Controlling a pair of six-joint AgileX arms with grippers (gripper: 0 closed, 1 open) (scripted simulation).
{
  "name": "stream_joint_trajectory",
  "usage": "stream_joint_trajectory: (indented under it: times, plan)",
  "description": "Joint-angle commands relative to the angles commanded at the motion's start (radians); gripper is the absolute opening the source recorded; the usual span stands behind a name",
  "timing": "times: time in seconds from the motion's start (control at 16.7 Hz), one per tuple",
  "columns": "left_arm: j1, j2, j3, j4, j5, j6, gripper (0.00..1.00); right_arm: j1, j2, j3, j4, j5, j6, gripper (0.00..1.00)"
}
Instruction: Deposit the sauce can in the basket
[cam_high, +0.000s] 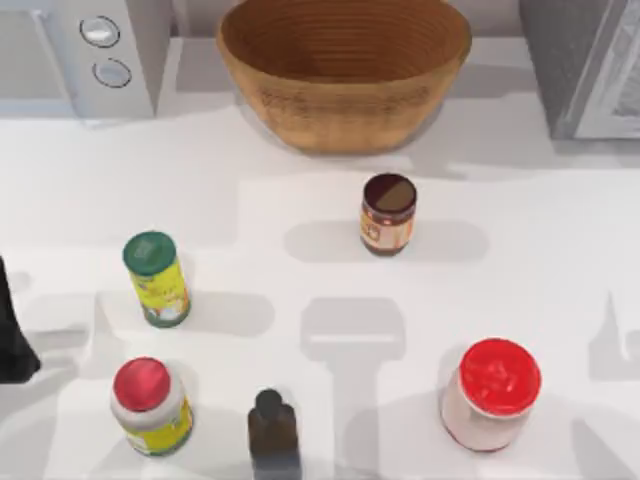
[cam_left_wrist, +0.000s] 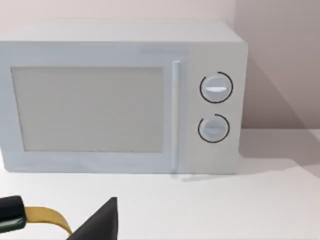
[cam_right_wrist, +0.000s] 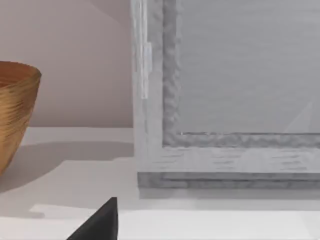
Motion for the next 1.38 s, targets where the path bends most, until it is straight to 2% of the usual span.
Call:
stream_joint_trajectory:
  times: [0.24,0.48,0.78,1.38]
  plan:
    - [-0.008,0.030,0.022,0.010,0.022,0.009,1.00,0.000,0.000,0.000,0.000,0.000,0.000,1.00]
    - [-0.048,0.217,0.139,0.059,0.134,0.063,1.00,0.000,0.000,0.000,0.000,0.000,0.000,1.00]
    - [-0.117,0.665,0.378,0.150,0.350,0.177,1.00,0.000,0.000,0.000,0.000,0.000,0.000,1.00]
    - [-0.280,1.777,0.926,0.354,0.837,0.448,1.00,0.000,0.000,0.000,0.000,0.000,0.000,1.00]
